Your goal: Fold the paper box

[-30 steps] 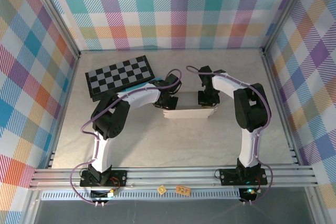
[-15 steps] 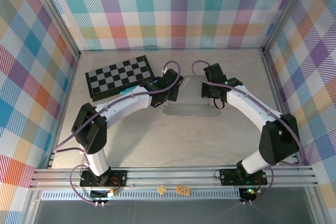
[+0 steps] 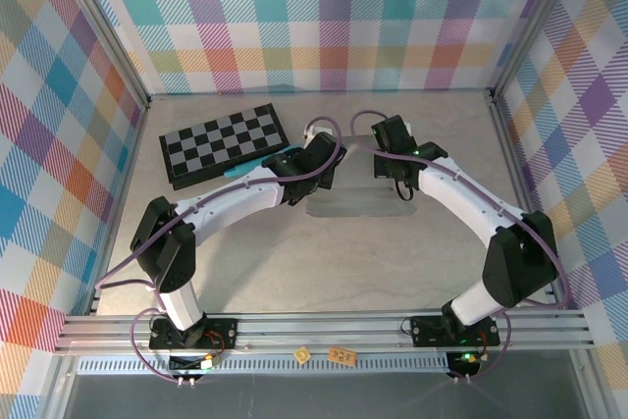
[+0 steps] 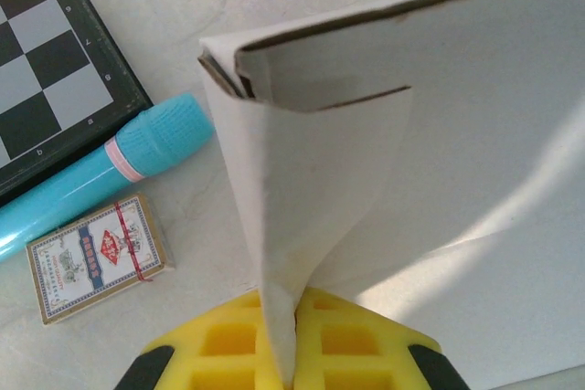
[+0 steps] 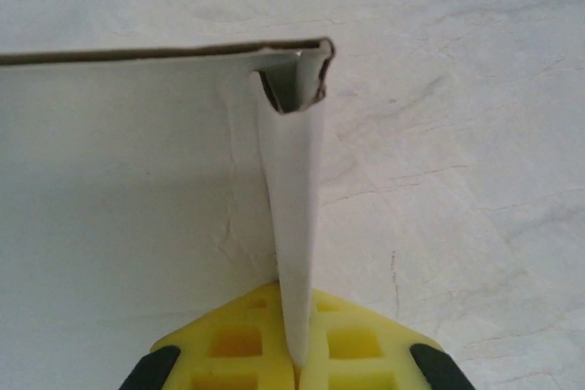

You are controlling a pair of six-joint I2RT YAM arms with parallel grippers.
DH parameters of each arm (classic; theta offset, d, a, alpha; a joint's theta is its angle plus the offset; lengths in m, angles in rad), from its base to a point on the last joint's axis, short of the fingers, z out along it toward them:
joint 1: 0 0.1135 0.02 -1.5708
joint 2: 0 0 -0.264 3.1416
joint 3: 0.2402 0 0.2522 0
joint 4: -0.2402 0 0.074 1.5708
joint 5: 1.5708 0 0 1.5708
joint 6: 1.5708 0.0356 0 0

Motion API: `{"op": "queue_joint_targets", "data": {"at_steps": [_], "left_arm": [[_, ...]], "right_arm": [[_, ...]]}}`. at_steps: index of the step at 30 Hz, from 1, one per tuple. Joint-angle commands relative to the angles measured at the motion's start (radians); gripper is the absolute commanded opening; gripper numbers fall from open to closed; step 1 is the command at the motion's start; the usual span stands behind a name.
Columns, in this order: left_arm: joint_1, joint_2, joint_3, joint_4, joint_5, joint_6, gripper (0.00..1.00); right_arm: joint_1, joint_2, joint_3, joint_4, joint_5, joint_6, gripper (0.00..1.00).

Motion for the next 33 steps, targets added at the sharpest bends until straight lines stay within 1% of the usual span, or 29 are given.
{"op": "queue_joint_targets", "data": {"at_steps": [1, 2, 3, 8, 9, 11, 12, 15, 16, 19, 22, 26, 33], "left_arm": [[-0.012, -0.011, 0.041, -0.027, -0.053, -0.001, 0.00], [-0.013, -0.009, 0.045, -0.029, -0.051, -0.001, 0.00], [-0.013, -0.008, 0.050, -0.032, -0.048, -0.001, 0.00], [-0.012, -0.005, 0.070, -0.040, -0.039, 0.000, 0.00], [-0.013, -0.005, 0.073, -0.040, -0.035, 0.001, 0.00], [-0.013, -0.005, 0.078, -0.040, -0.030, 0.004, 0.00], [-0.012, -0.002, 0.082, -0.043, -0.030, 0.004, 0.00], [-0.013, -0.003, 0.085, -0.047, -0.031, 0.005, 0.00], [-0.013, -0.003, 0.087, -0.046, -0.030, 0.004, 0.00], [-0.013, 0.000, 0.097, -0.050, -0.021, 0.004, 0.00], [-0.012, 0.002, 0.107, -0.054, -0.017, -0.003, 0.00], [-0.013, 0.004, 0.116, -0.056, -0.012, -0.007, 0.00], [-0.012, 0.005, 0.128, -0.066, -0.012, -0.012, 0.00]], "right_arm": [[0.007, 0.047, 0.075, -0.166, 0.175, 0.051, 0.00], [0.013, 0.068, 0.104, -0.213, 0.212, 0.070, 0.00], [0.018, 0.087, 0.128, -0.250, 0.224, 0.090, 0.00], [0.056, 0.141, 0.189, -0.352, 0.346, 0.149, 0.00], [0.058, 0.140, 0.190, -0.346, 0.334, 0.147, 0.00], [0.061, 0.114, 0.161, -0.276, 0.279, 0.111, 0.00], [0.064, 0.107, 0.158, -0.255, 0.271, 0.102, 0.00], [0.065, 0.158, 0.232, -0.347, 0.318, 0.122, 0.00], [0.072, 0.173, 0.249, -0.360, 0.342, 0.109, 0.00], [0.078, 0.183, 0.268, -0.360, 0.349, 0.094, 0.00], [0.092, 0.233, 0.332, -0.452, 0.396, 0.130, 0.00], [0.111, 0.248, 0.337, -0.453, 0.433, 0.115, 0.00], [0.119, 0.273, 0.367, -0.481, 0.448, 0.098, 0.00]]}}
